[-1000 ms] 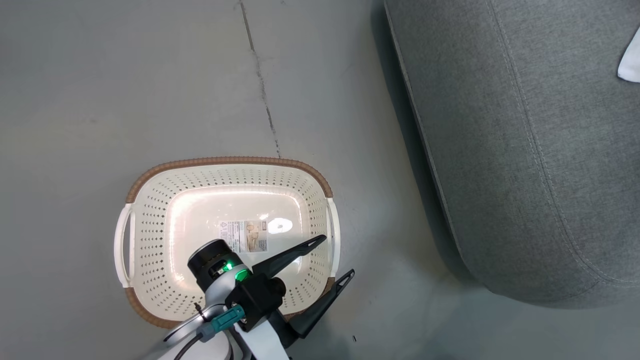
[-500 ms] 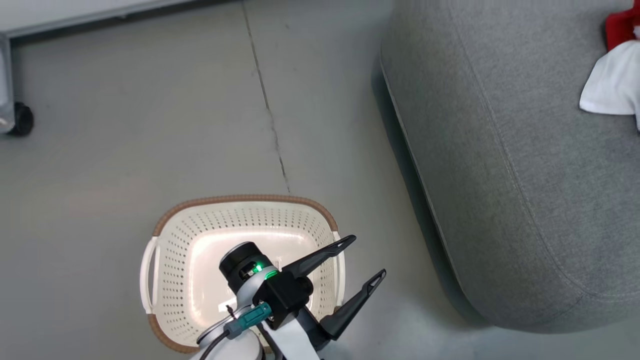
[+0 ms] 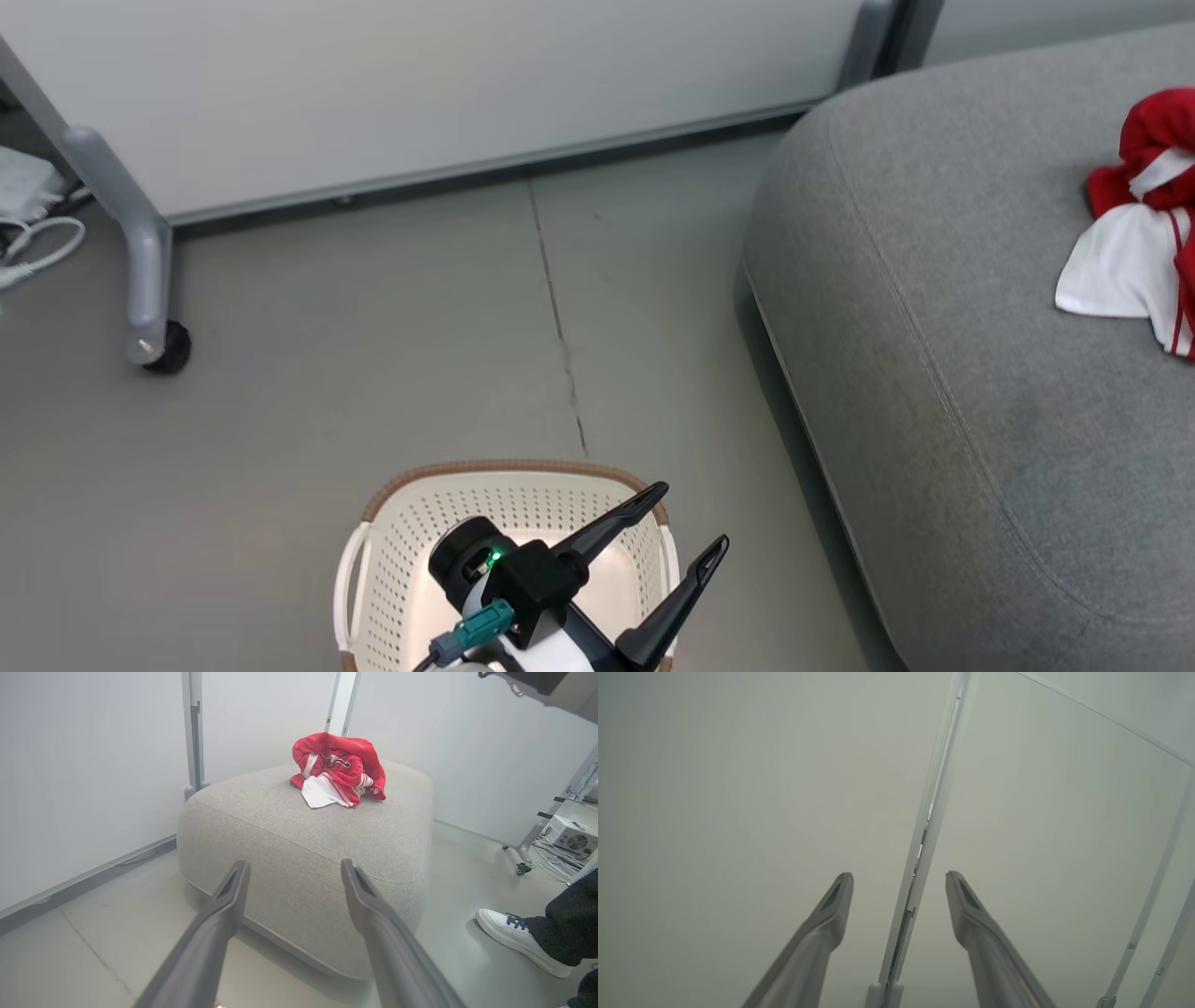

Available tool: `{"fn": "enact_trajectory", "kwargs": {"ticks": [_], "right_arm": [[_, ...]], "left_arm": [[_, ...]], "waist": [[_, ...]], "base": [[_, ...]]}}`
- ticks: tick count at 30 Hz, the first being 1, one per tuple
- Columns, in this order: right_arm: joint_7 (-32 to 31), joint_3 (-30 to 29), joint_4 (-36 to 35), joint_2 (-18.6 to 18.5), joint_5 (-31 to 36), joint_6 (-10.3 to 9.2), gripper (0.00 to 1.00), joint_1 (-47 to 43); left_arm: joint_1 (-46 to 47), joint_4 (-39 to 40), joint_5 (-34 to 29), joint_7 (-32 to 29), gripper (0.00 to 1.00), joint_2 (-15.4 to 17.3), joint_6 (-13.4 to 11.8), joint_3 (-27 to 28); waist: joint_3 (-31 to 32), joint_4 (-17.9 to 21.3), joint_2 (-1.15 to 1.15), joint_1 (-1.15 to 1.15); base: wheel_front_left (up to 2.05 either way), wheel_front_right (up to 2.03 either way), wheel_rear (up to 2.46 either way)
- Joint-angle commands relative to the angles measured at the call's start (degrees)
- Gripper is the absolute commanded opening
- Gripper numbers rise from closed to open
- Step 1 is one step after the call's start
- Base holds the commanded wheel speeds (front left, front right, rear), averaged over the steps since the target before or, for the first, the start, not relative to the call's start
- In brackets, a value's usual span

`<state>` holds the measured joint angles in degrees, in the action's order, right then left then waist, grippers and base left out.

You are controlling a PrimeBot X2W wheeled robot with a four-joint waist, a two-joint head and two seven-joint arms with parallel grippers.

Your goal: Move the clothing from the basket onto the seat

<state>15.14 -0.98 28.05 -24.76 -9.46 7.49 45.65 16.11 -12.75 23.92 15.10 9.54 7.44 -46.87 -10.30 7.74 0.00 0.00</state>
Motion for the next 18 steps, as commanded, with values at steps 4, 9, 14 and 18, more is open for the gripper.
{"fn": "enact_trajectory", "kwargs": {"ticks": [4, 9, 14, 18], "right_arm": [[0.0, 2.4, -5.8, 2.0, -3.1, 0.0, 1.0, -8.4], [0.0, 1.8, -13.8, 4.0, -2.4, 0.01, 1.0, -17.3], [0.0, -0.7, -22.0, 7.6, 2.1, 0.0, 1.0, -26.4], [0.0, -2.6, -27.9, 12.9, 4.7, 0.0, 1.0, -33.2]], "left_arm": [[-3.5, -1.0, 0.1, 0.0, 1.0, -1.6, 0.1, 2.2], [-6.1, -1.7, -0.6, 0.0, 1.0, -3.1, 0.1, 4.9], [-7.6, -1.7, -0.6, 0.0, 1.0, -4.1, 0.1, 7.9], [-8.8, -1.8, -1.2, 0.0, 1.0, -4.4, 0.1, 9.9]], "waist": [[7.2, -3.5, 0.0, 0.0], [10.6, -6.7, 0.0, 0.0], [12.1, -10.5, 0.0, 0.0], [12.9, -13.2, 0.0, 0.0]], "base": [[0.0, 0.0, 0.0], [0.0, 0.0, 0.0], [0.0, 0.0, 0.0], [0.0, 0.0, 0.0]]}}
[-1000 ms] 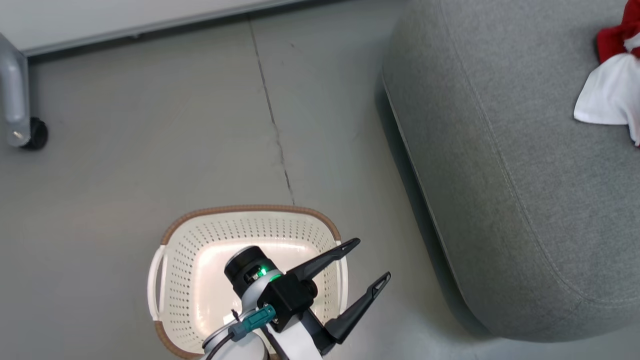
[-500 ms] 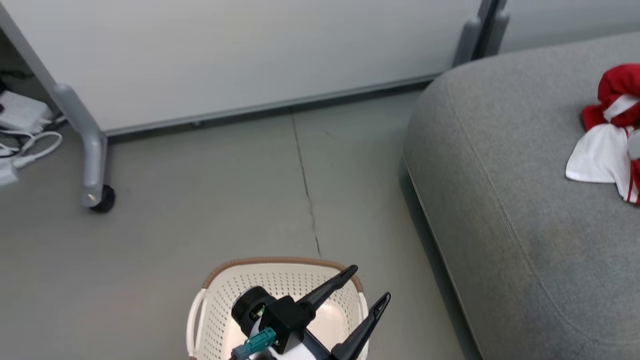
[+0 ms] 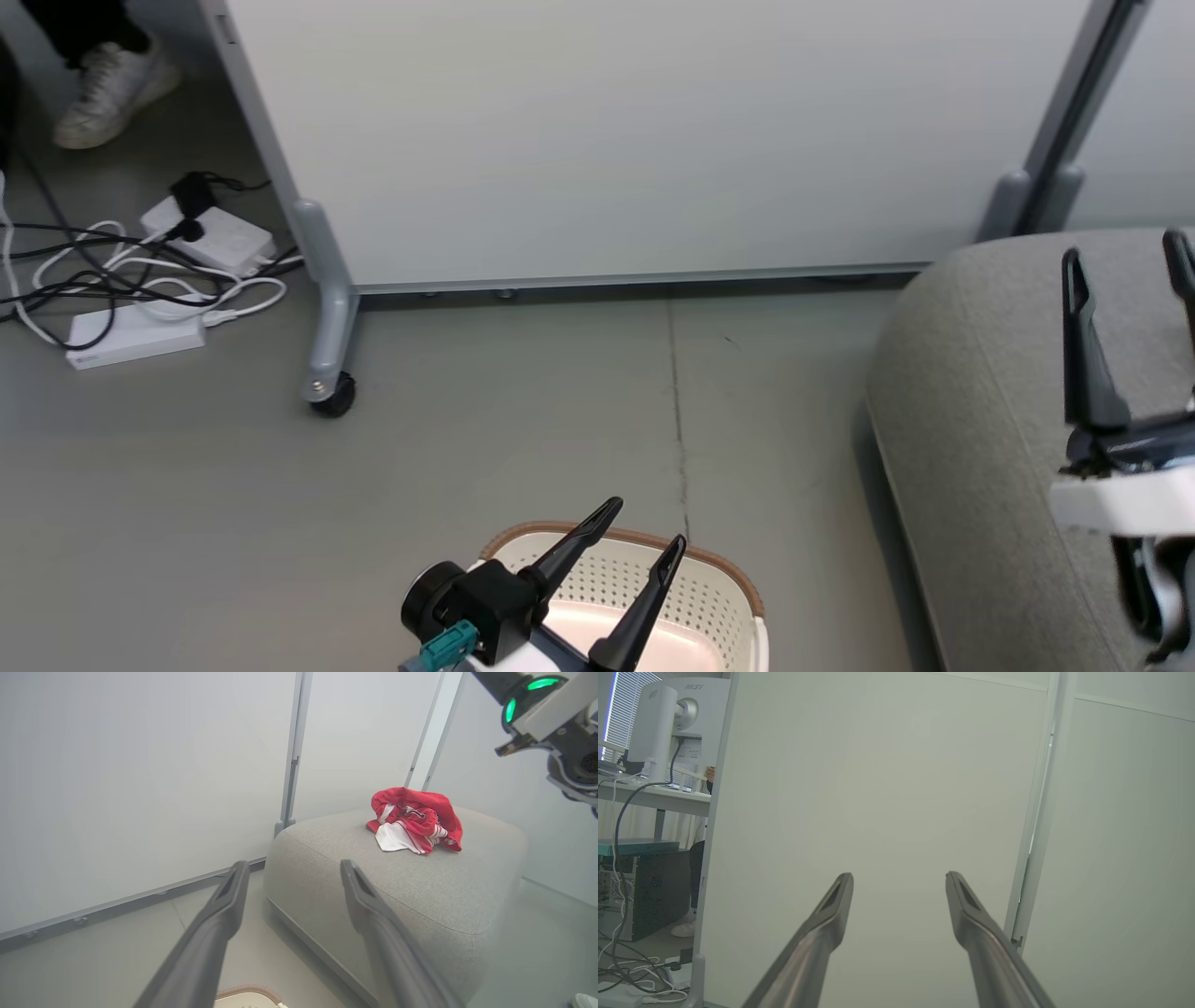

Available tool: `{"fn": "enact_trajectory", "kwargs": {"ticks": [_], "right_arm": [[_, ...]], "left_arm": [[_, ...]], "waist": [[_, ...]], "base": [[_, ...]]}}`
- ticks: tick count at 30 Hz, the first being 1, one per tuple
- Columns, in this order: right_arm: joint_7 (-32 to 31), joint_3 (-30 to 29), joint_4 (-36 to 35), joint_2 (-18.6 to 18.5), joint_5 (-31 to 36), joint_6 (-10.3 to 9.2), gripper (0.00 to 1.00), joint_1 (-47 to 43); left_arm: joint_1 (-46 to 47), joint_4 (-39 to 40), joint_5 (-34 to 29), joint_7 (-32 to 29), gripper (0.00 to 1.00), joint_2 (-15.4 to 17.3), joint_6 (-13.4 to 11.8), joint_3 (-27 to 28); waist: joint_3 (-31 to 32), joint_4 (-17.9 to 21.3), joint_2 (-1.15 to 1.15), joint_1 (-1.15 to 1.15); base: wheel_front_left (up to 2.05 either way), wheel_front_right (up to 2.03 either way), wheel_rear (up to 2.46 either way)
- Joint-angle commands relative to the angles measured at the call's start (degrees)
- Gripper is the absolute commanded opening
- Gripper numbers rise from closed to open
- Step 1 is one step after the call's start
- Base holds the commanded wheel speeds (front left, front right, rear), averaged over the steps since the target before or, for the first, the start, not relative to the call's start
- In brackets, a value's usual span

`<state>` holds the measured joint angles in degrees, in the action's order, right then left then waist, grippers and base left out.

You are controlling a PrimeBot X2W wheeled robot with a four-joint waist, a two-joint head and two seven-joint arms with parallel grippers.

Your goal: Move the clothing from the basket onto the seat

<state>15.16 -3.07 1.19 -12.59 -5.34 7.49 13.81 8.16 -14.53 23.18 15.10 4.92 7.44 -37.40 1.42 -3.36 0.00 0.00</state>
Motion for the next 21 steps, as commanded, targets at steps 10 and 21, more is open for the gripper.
{"fn": "enact_trajectory", "kwargs": {"ticks": [10, 21], "right_arm": [[0.0, -0.6, -4.4, 9.2, 1.2, 0.01, 1.0, -13.9], [0.0, -0.7, -0.4, 9.6, -1.3, 0.01, 1.0, -17.5]], "left_arm": [[-3.0, -0.6, -1.5, 0.0, 1.0, -0.1, 0.1, 4.2], [-5.2, -1.1, -5.2, 0.0, 1.0, -1.6, -0.2, 15.2]], "waist": [[2.6, -7.1, 0.0, 0.0], [3.4, -10.8, 0.0, 0.0]], "base": [[0.0, 0.0, 0.0], [0.0, 0.0, 0.0]]}}
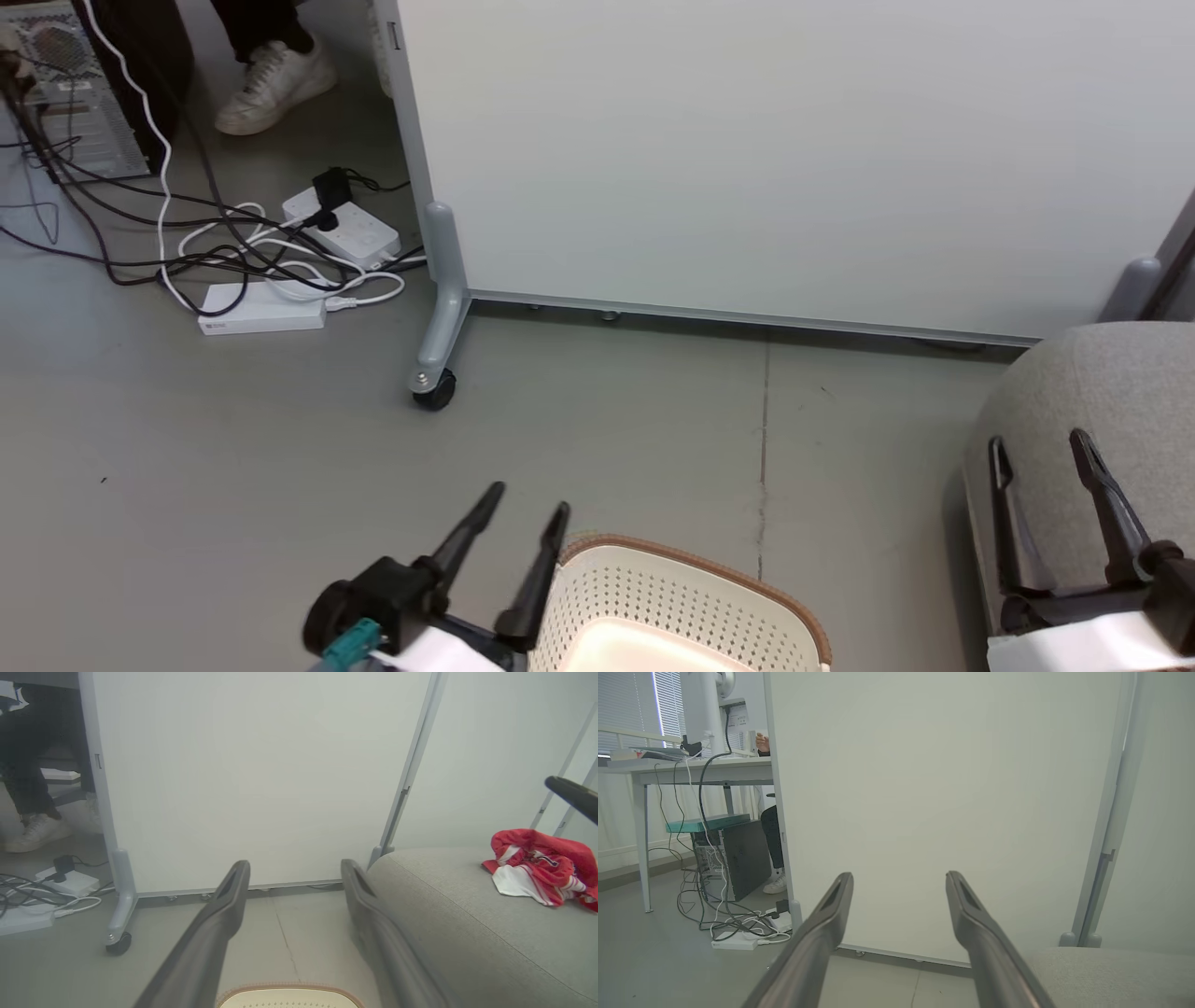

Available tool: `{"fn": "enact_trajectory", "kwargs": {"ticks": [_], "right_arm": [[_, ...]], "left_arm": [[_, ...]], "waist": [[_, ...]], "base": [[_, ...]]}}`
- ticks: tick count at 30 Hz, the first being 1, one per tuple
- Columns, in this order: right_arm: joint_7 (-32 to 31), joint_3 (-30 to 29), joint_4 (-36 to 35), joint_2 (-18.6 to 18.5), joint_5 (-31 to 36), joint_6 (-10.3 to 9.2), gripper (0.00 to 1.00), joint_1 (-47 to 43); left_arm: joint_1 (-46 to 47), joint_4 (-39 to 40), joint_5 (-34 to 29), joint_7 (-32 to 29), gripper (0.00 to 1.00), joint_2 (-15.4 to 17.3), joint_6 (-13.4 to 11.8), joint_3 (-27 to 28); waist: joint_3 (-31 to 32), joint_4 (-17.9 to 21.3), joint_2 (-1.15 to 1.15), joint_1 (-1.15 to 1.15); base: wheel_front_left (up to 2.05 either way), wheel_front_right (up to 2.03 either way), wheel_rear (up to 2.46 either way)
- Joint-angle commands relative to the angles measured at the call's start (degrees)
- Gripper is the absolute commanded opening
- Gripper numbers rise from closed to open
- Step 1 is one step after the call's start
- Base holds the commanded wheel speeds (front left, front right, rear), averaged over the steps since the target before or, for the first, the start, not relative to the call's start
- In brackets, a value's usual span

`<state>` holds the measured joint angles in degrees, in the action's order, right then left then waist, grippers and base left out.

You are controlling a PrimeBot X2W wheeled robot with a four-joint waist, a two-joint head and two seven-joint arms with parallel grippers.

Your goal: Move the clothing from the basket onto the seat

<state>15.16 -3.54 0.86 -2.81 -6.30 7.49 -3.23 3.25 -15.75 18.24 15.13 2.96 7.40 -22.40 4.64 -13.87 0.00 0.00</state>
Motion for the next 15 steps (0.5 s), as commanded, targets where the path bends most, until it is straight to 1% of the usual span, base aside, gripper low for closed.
{"fn": "enact_trajectory", "kwargs": {"ticks": [1, 3, 5, 7, 9, 11, 15], "right_arm": [[0.0, -0.6, 0.3, -0.2, -0.7, 0.01, 1.0, -0.7], [0.0, -0.5, 1.0, -0.2, -0.8, 0.01, 1.0, -1.3], [0.0, -0.2, 1.4, -0.2, -1.0, 0.01, 1.0, -1.8], [0.0, 0.3, 1.8, -0.2, -1.1, 0.01, 1.0, -2.1], [0.0, 0.8, 2.1, -0.2, -0.5, 0.01, 1.0, -2.2], [0.0, 0.7, 2.3, -0.2, -0.4, 0.01, 1.0, -2.3], [0.0, 0.5, 2.9, -0.2, -0.2, 0.01, 1.0, -2.8]], "left_arm": [[-0.6, 0.1, -0.5, 0.0, 1.0, 0.2, -0.3, 1.3], [-1.2, -0.1, -1.1, 0.0, 1.0, 0.1, -0.8, 3.4], [-1.9, -0.2, -0.6, 0.0, 1.0, 0.0, -1.1, 4.9], [-2.3, -0.3, 0.3, 0.0, 1.0, 0.0, -2.0, 6.2], [-2.8, -0.2, -0.2, 0.0, 1.0, 0.0, -2.7, 7.1], [-3.3, -0.2, 0.6, 0.0, 1.0, 0.0, -3.3, 7.8], [-3.9, 0.0, 0.6, 0.0, 1.0, 0.0, -3.5, 8.1]], "waist": [[0.3, -0.4, 0.0, 0.0], [0.5, -0.6, 0.0, 0.0], [0.7, -0.4, 0.0, 0.0], [0.9, -0.1, 0.0, 0.0], [1.1, 0.2, 0.0, 0.0], [1.2, 0.5, 0.0, 0.0], [1.3, 1.0, 0.0, 0.0]], "base": [[0.0, 0.0, 0.0], [0.0, 0.0, 0.0], [0.0, 0.0, 0.0], [0.0, 0.0, 0.0], [0.0, 0.0, 0.0], [0.0, 0.0, 0.0], [0.0, 0.0, 0.0]]}}
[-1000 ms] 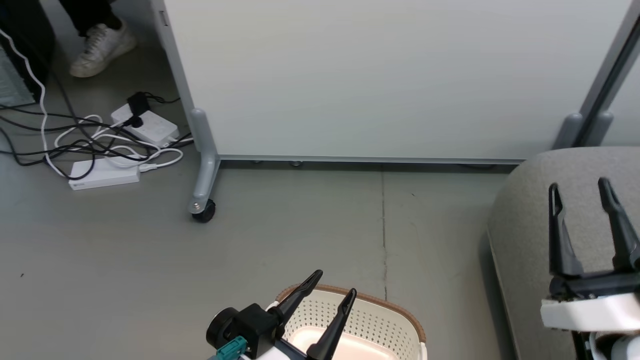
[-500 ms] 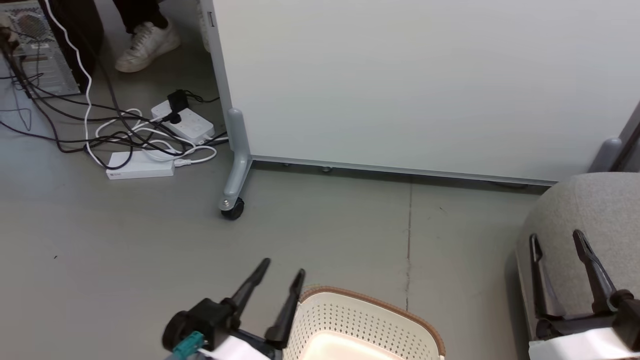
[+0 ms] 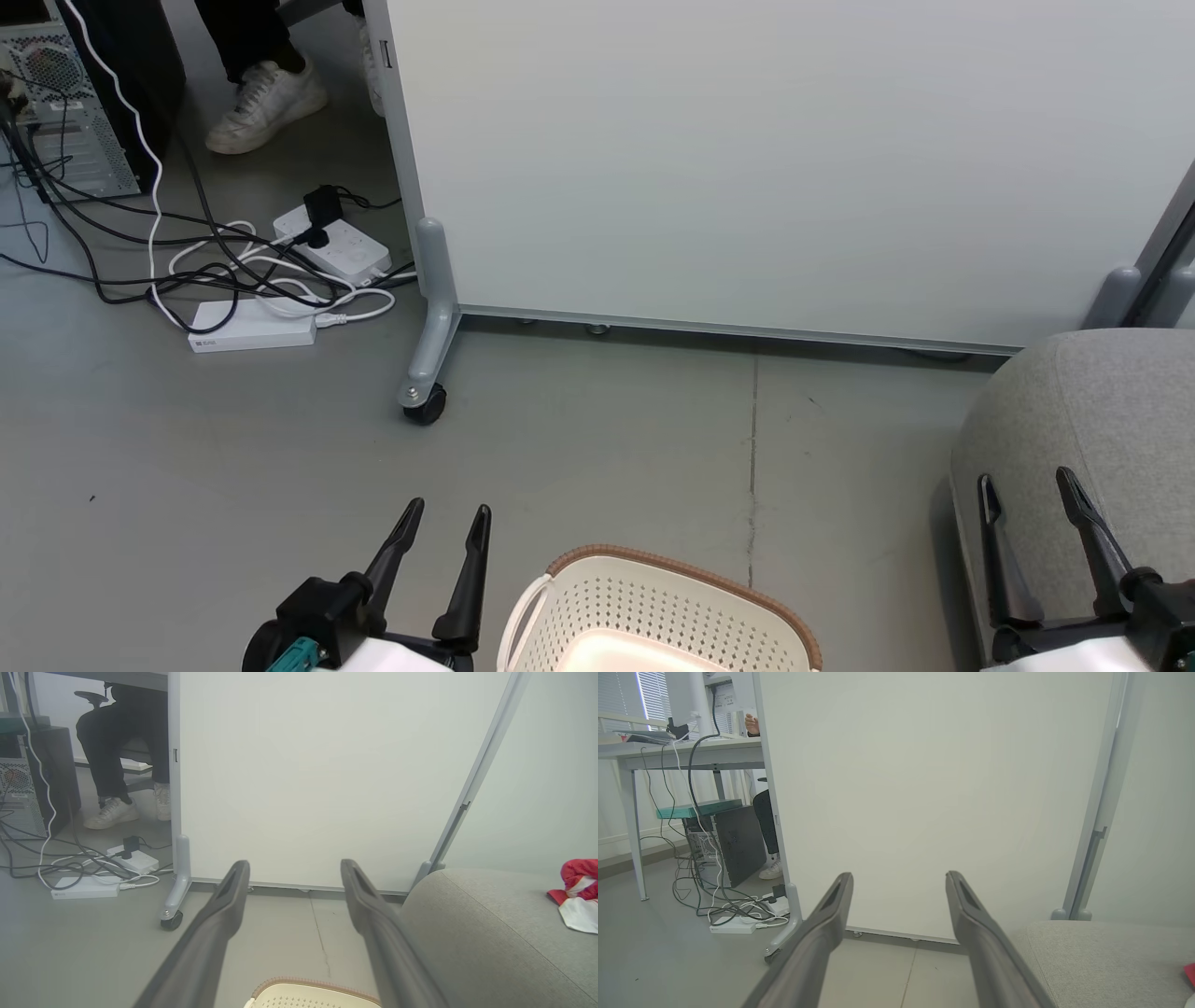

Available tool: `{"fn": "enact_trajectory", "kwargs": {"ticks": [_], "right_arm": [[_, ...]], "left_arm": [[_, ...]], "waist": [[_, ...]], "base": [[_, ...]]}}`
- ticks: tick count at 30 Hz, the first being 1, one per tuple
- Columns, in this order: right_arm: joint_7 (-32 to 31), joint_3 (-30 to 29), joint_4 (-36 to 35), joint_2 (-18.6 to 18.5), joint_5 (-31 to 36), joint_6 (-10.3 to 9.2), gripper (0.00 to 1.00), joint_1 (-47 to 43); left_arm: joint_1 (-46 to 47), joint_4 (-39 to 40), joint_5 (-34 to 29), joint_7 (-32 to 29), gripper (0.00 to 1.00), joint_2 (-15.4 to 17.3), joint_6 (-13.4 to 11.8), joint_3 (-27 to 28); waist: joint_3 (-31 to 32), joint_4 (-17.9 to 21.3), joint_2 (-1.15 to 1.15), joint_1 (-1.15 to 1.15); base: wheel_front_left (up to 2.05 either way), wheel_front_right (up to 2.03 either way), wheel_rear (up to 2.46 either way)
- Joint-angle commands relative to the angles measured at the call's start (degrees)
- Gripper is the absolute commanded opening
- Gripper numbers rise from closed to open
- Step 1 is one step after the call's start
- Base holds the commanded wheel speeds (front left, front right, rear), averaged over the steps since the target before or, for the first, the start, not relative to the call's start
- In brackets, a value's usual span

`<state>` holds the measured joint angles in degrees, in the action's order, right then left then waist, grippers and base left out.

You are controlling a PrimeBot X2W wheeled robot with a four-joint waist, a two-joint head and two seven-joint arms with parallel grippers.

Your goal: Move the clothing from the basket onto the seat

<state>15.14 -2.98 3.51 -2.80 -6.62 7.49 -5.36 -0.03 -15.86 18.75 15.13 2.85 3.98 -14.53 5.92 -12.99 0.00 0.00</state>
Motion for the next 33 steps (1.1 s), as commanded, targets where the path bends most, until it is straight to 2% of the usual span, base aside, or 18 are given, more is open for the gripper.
{"fn": "enact_trajectory", "kwargs": {"ticks": [1, 10, 23, 33], "right_arm": [[0.0, 0.0, 0.4, -0.2, 0.4, 0.01, 1.0, -0.8], [0.0, -1.1, 1.5, -0.2, 0.2, 0.01, 1.0, -0.7], [0.0, -1.2, 1.7, -0.2, 1.2, 0.01, 1.0, 1.0], [0.0, -0.7, 4.9, -0.3, 1.6, 0.0, 1.0, 1.7]], "left_arm": [[-0.6, 0.1, 0.0, 0.0, 1.0, 0.1, -0.2, 0.1], [0.6, 0.4, -0.3, 0.0, 1.0, 0.1, -0.7, -0.5], [2.9, -1.3, 0.5, 0.0, 1.0, 0.1, -2.2, 1.4], [4.2, -6.1, 2.2, 0.0, 1.0, 0.1, -4.3, 1.8]], "waist": [[0.0, 0.2, 0.0, 0.0], [-0.8, 2.9, 0.0, 0.0], [-2.5, 7.1, 0.0, 0.0], [-3.0, 8.5, 0.0, 0.0]], "base": [[0.0, 0.0, 0.0], [0.0, 0.0, 0.0], [0.0, 0.0, 0.0], [0.0, 0.0, 0.0]]}}
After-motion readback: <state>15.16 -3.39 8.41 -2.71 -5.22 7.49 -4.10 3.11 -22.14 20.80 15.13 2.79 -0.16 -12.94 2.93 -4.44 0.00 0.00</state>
